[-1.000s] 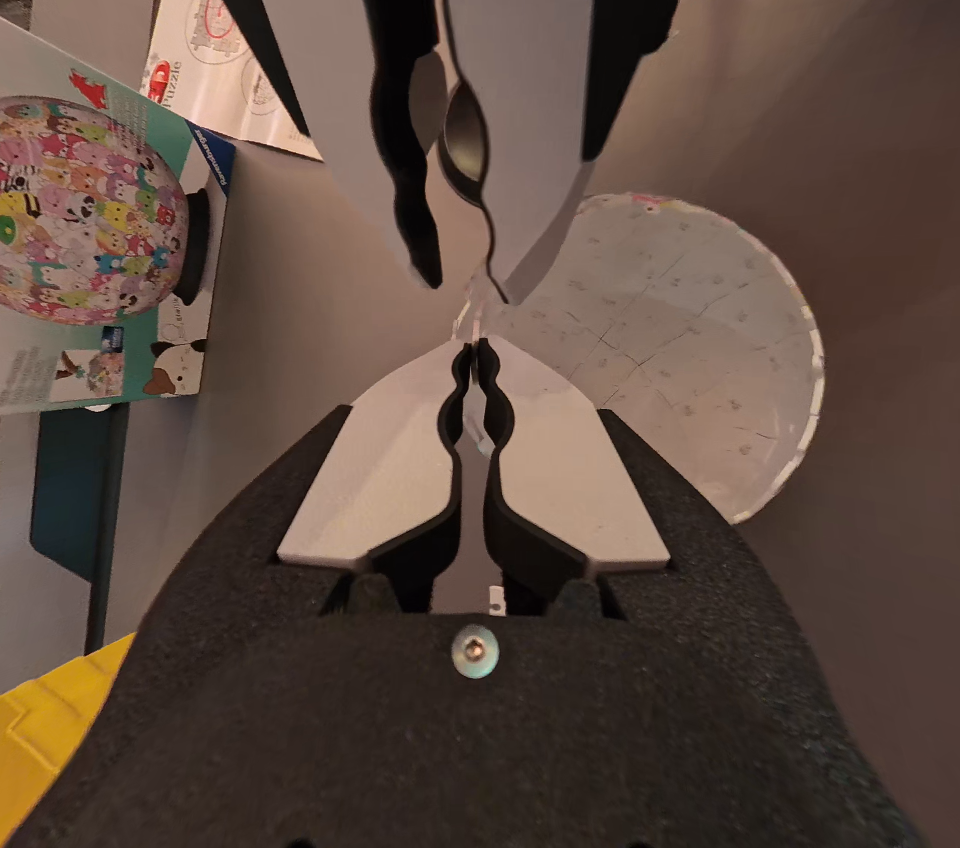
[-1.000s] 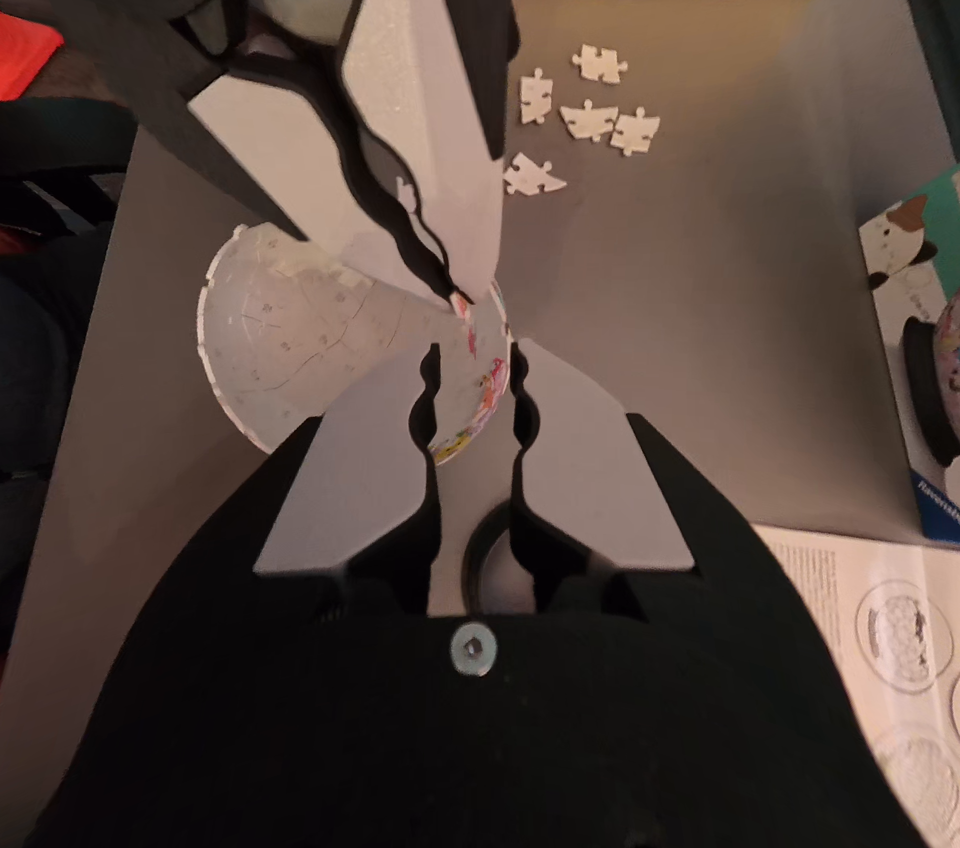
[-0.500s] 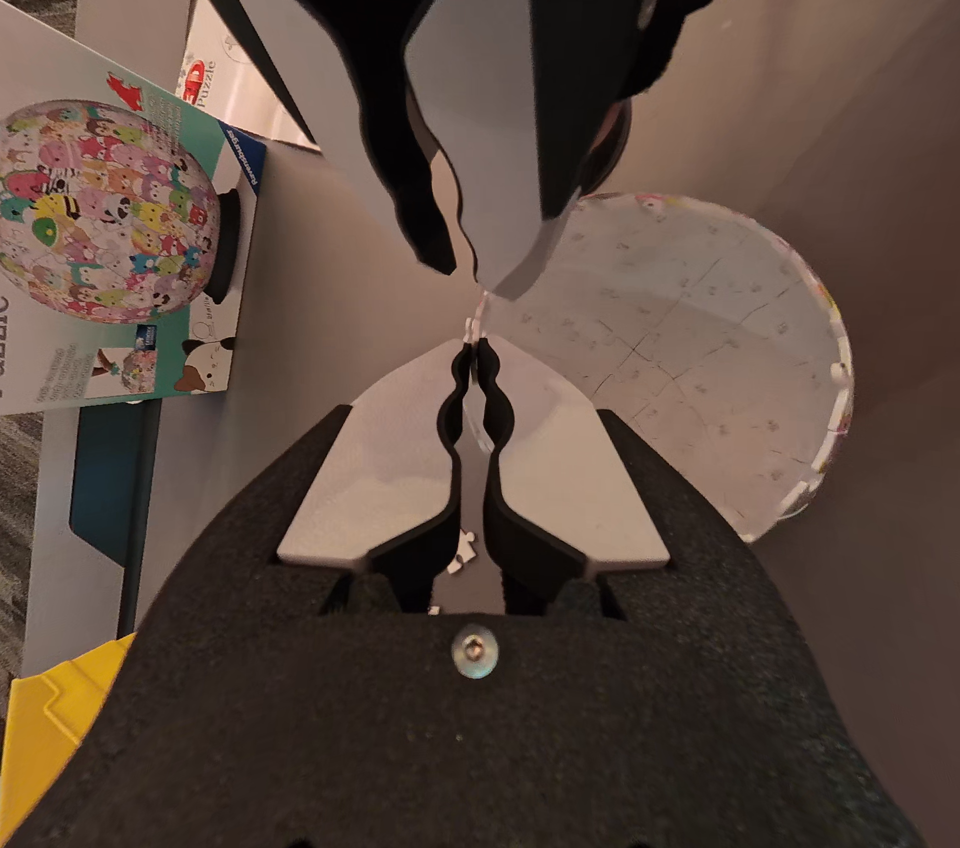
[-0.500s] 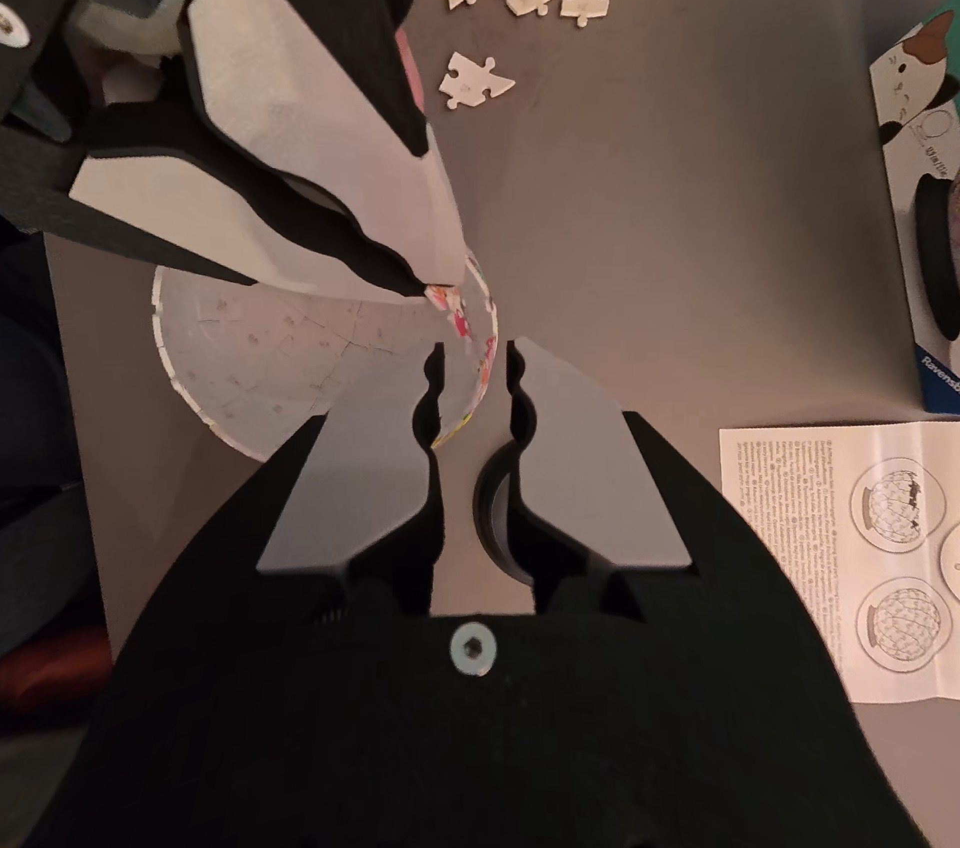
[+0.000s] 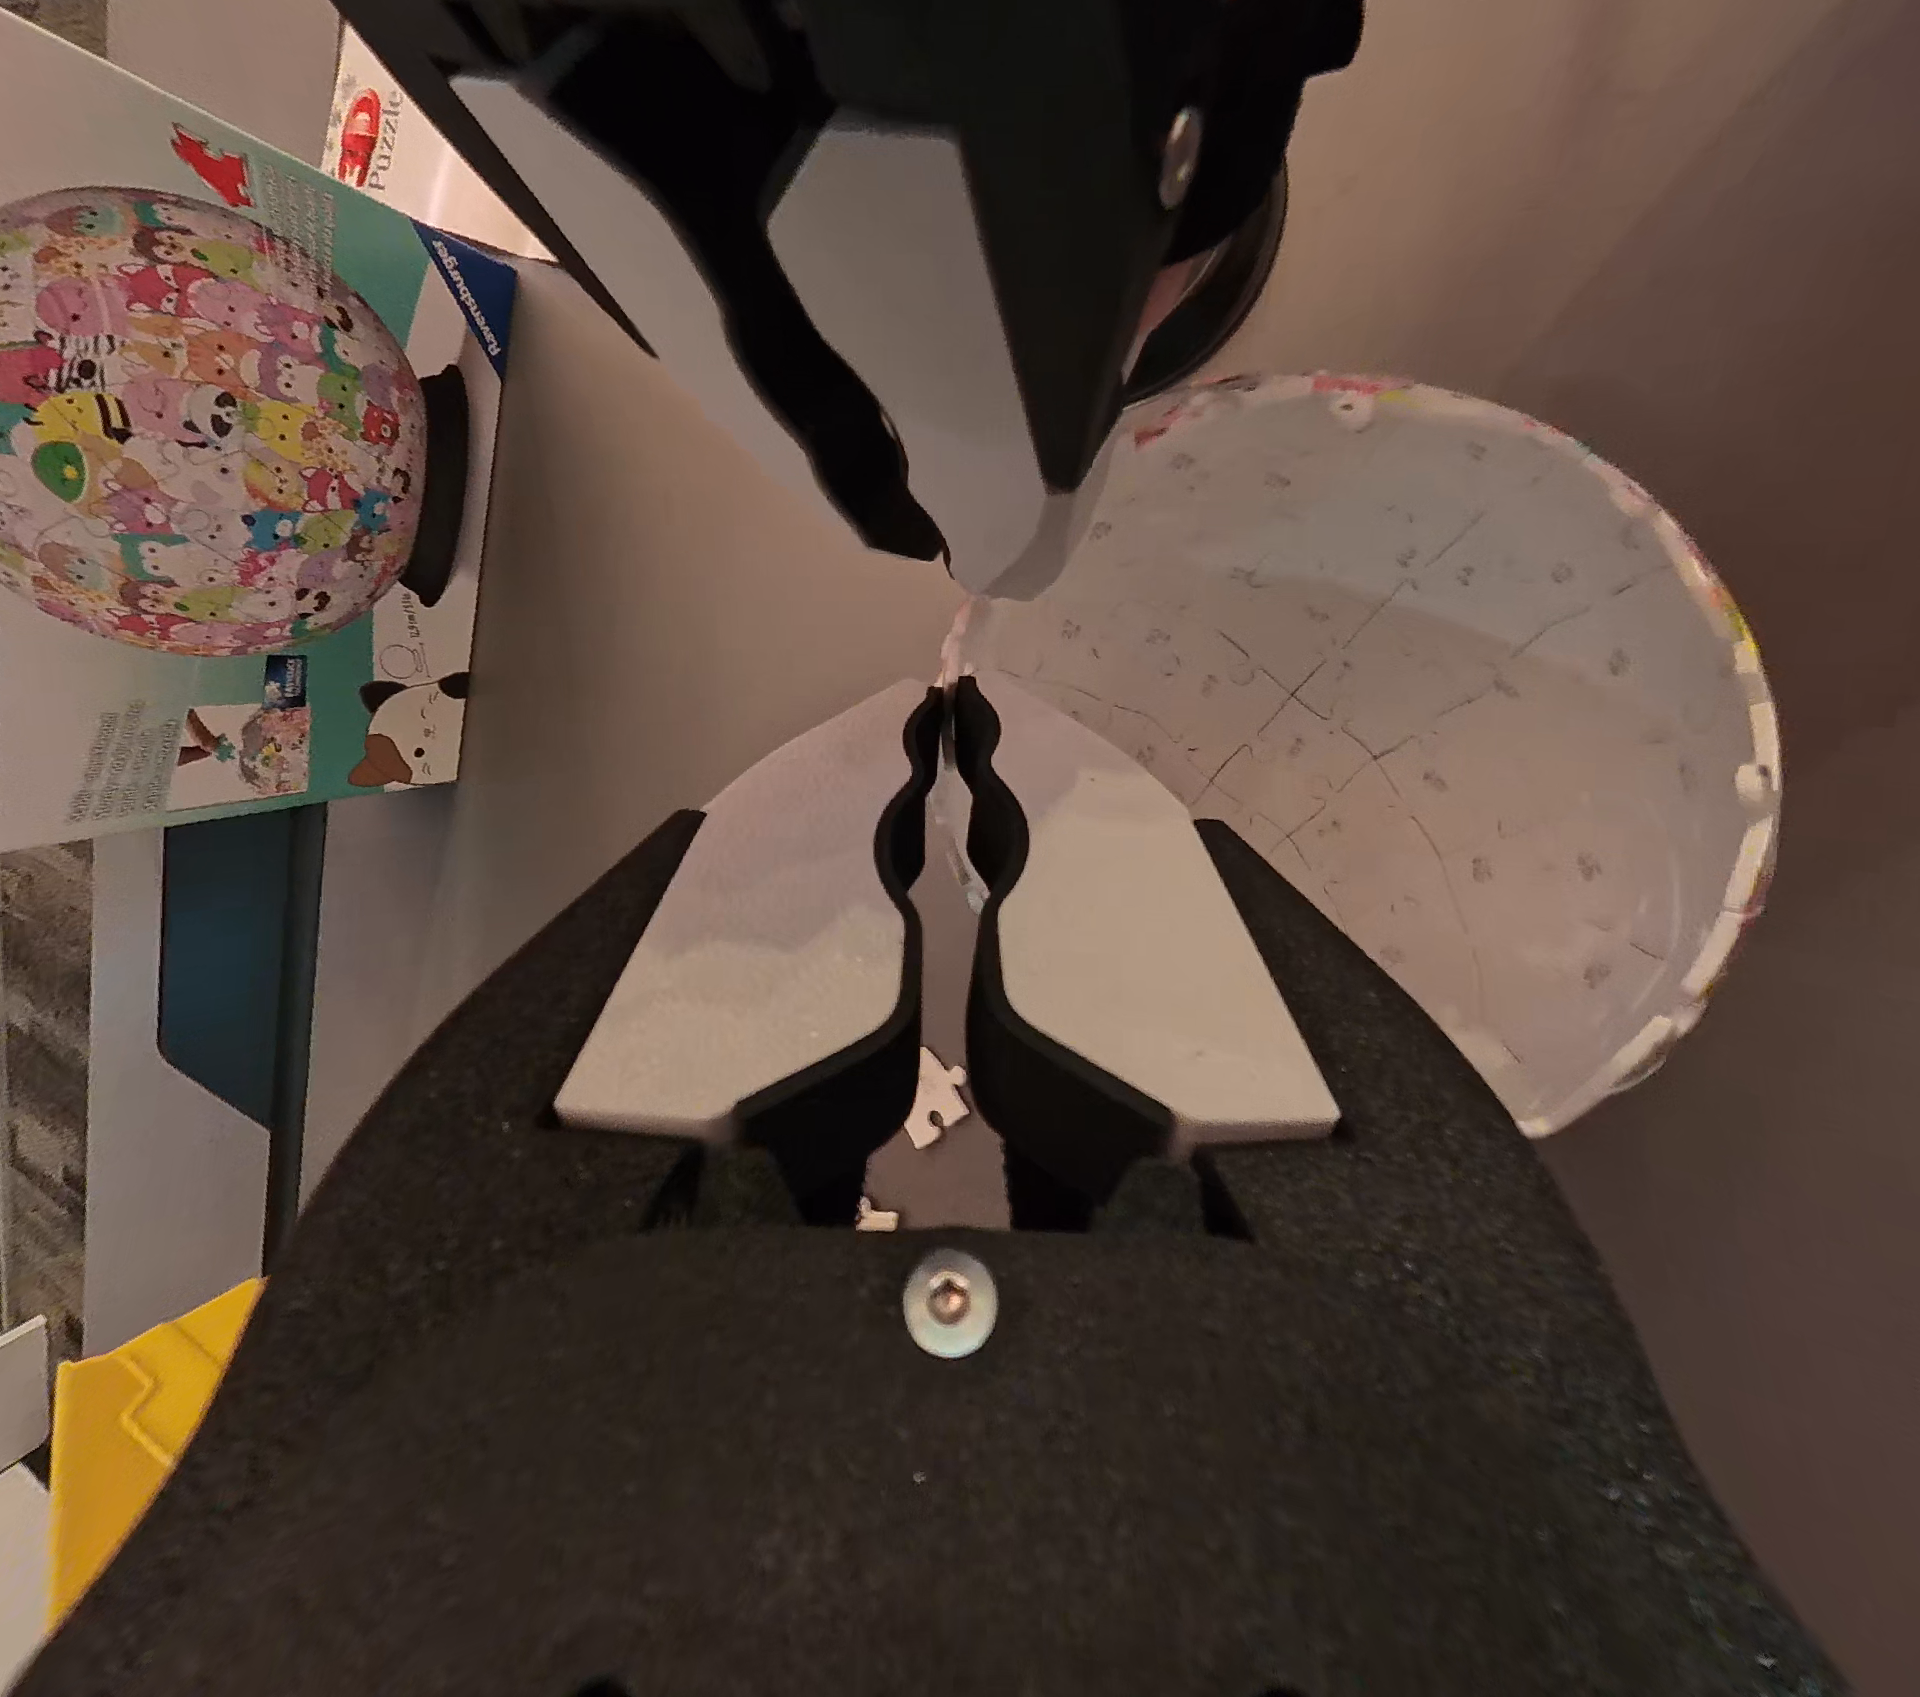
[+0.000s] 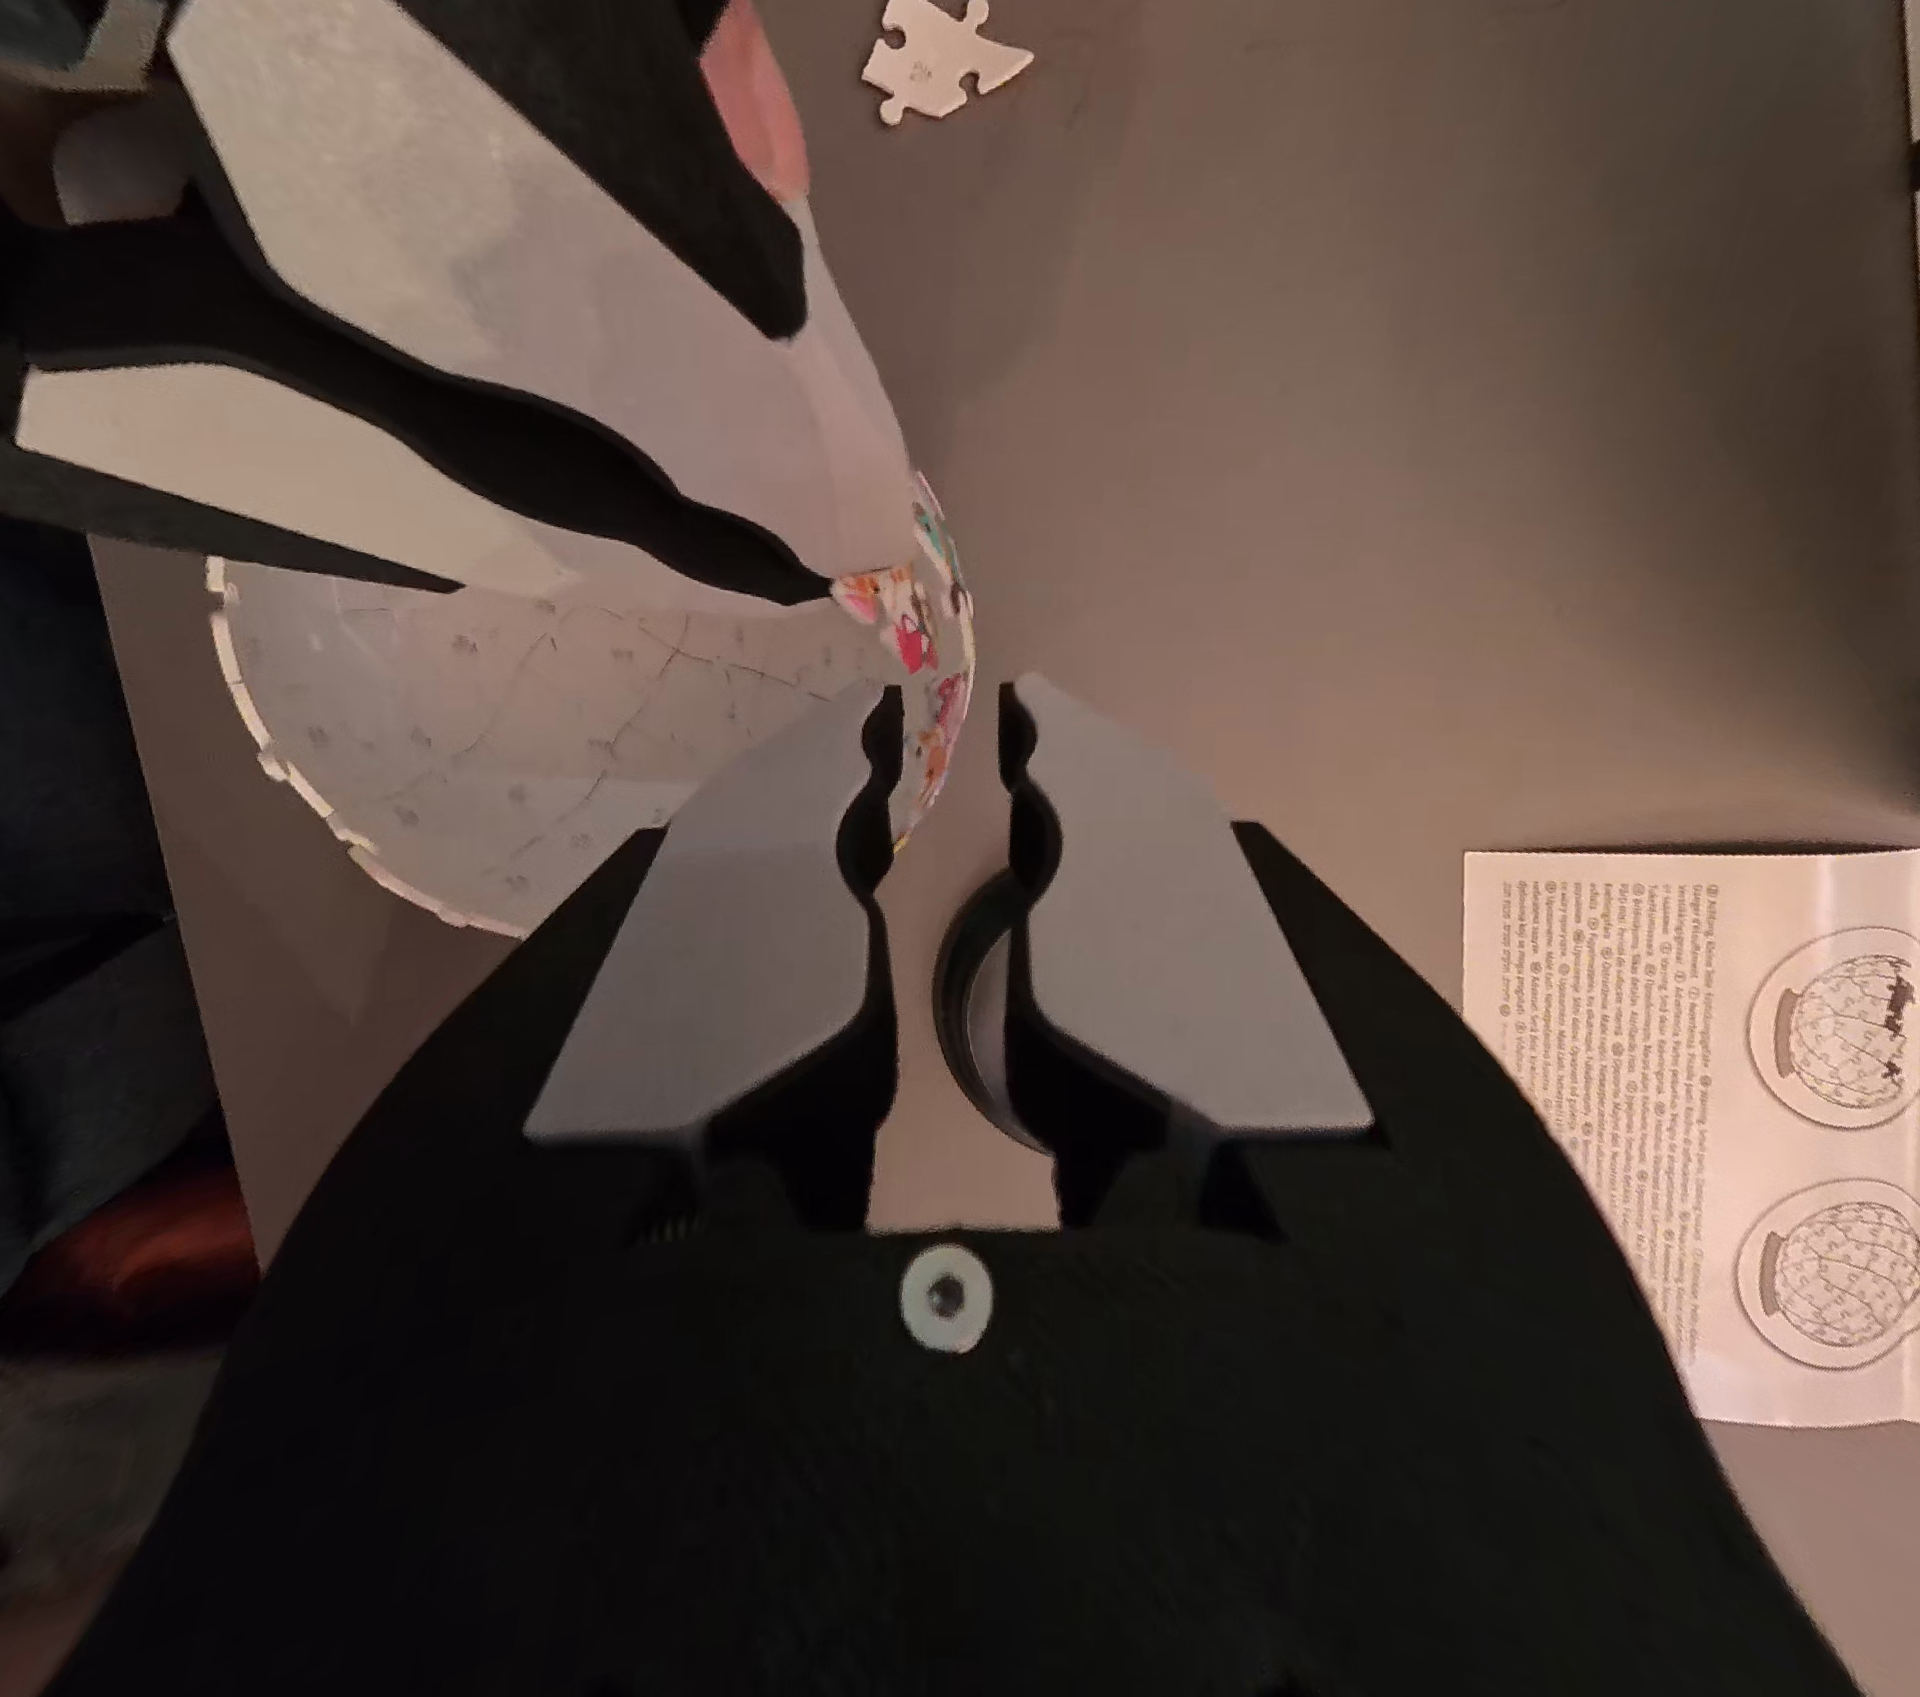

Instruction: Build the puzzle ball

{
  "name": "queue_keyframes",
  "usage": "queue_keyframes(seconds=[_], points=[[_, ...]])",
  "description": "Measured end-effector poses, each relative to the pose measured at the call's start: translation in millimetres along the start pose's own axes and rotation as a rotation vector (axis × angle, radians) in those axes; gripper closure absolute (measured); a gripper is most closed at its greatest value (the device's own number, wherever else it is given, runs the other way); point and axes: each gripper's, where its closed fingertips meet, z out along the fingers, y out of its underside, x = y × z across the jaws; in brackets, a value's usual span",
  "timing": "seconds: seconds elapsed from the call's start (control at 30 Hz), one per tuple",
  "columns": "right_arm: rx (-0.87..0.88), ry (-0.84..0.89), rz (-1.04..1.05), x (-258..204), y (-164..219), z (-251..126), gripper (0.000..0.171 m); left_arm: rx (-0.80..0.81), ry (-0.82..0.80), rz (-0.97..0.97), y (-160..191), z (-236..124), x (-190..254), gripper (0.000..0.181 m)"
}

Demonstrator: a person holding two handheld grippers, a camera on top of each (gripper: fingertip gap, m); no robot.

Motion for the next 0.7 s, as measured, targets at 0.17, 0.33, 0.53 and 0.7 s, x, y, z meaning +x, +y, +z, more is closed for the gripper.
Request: queue_keyframes(seconds=[0.17, 0.33, 0.53, 0.7], points=[[-0.010, 0.004, 0.006, 1.4, 2.1, 1.7, 0.156, -0.002, 0.004, -0.005, 0.0, 2.4, 0.6, 0.179], [0.001, 0.009, 0.015, 3.0, 0.2, 1.4, 0.157, -0.004, 0.008, -0.012, 0.9, 4.3, -0.1, 0.179], [0.005, -0.009, 0.012, 2.7, 1.2, 2.3, 0.159, -0.010, 0.011, -0.005, -0.6, 6.4, -0.5, 0.179], [0.001, -0.016, -0.002, 5.0, 4.4, 4.6, 0.159, -0.015, 0.013, 0.000, -0.6, 8.4, -1.3, 0.179]])
